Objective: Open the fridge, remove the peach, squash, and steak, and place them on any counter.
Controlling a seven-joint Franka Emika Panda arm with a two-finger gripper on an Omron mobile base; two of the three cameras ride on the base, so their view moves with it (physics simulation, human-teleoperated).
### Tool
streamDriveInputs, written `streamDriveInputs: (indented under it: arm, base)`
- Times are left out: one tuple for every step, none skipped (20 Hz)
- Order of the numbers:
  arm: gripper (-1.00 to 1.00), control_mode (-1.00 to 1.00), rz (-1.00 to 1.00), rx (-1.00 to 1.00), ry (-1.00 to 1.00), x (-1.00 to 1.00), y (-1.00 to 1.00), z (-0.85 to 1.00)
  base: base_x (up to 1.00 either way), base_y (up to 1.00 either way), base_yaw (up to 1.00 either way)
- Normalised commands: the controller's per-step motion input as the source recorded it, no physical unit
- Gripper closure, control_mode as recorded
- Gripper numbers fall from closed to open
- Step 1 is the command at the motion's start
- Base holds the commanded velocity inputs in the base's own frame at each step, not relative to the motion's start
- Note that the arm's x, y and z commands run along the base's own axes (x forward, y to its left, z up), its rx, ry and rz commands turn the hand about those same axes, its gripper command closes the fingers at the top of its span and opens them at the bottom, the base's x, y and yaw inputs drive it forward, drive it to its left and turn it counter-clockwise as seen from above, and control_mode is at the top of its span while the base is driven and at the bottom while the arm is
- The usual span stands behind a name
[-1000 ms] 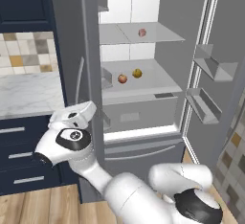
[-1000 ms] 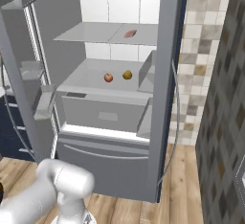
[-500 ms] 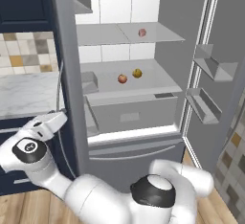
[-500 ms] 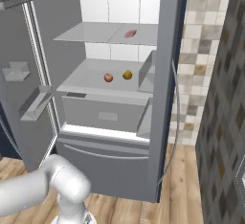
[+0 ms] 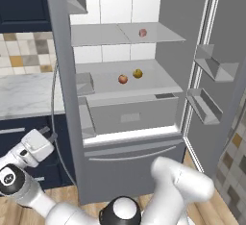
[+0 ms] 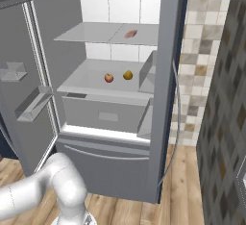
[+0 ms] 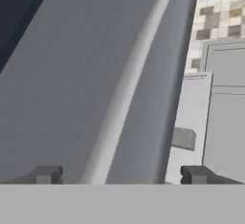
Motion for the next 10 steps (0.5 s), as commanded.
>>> streamDriveInputs:
  arm:
    - [-1.0, -1.0, 0.0, 0.09, -0.33, -1.0, 0.0, 0.0]
    - [-1.0, -1.0, 0.0, 0.05, -0.39, -1.0, 0.0, 0.0]
    - [-1.0, -1.0, 0.0, 0.06, -0.35, -1.0, 0.0, -0.01]
    - [-1.0, -1.0, 0.0, 0.09, -0.31, -1.0, 0.0, 0.0]
    - [-1.0, -1.0, 0.0, 0.13, -0.24, -1.0, -0.02, 0.0]
    - [-1.0, -1.0, 0.0, 0.12, -0.27, -1.0, -0.14, 0.0]
    - [-1.0, -1.0, 0.02, 0.12, -0.22, -1.0, -0.25, 0.11]
    - [-1.0, -1.0, 0.13, 0.14, -0.05, -1.0, -0.64, 0.4]
    - [-1.0, -1.0, 0.22, 0.18, 0.0, -1.0, -0.9, 0.49]
    - [-1.0, -1.0, 0.25, 0.19, 0.0, -1.0, -0.91, 0.51]
  base:
    - [0.0, 0.0, 0.0]
    - [0.0, 0.0, 0.0]
    - [0.0, 0.0, 0.0]
    - [0.0, 0.0, 0.0]
    - [0.0, 0.0, 0.0]
    - [0.0, 0.0, 0.0]
    - [0.0, 0.0, 0.0]
    - [0.0, 0.0, 0.0]
    - [0.0, 0.0, 0.0]
    - [0.0, 0.0, 0.0]
